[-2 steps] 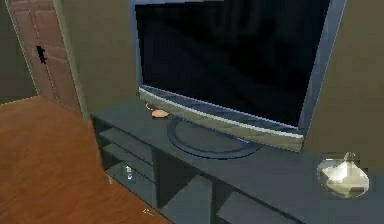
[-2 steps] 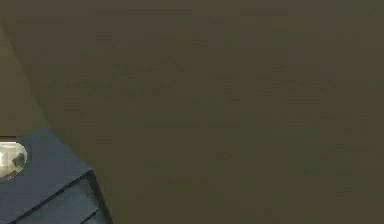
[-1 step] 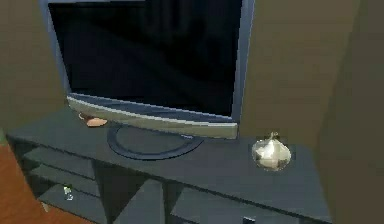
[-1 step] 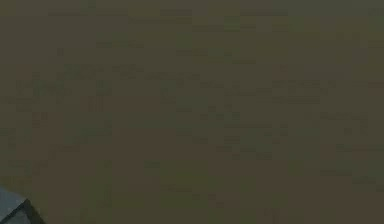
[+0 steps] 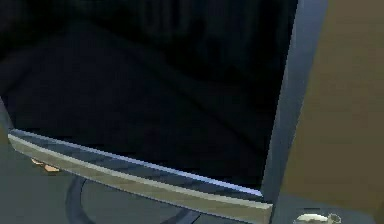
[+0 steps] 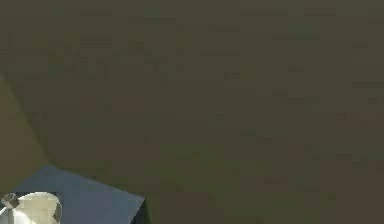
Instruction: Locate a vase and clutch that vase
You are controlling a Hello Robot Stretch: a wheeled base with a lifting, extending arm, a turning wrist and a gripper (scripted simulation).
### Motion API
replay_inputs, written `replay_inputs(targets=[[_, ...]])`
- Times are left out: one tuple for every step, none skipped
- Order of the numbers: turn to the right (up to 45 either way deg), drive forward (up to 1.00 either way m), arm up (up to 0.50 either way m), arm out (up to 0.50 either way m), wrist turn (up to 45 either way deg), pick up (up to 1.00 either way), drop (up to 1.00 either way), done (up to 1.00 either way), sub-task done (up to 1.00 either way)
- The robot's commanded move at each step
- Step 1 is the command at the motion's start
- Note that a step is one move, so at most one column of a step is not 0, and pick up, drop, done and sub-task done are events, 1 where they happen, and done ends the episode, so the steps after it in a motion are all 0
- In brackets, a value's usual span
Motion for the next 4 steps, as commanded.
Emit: replay_inputs(targets=[[-42.0,0.00,0.00,0.00,0.0,0.00,0.00,0.00,0.00],[0.0,0.00,0.50,0.00,0.0,0.00,0.00,0.00,0.00],[0.0,0.00,0.38,0.00,0.0,0.00,0.00,0.00,0.00],[0.0,0.00,0.00,0.18,0.0,0.00,0.00,0.00,0.00]])
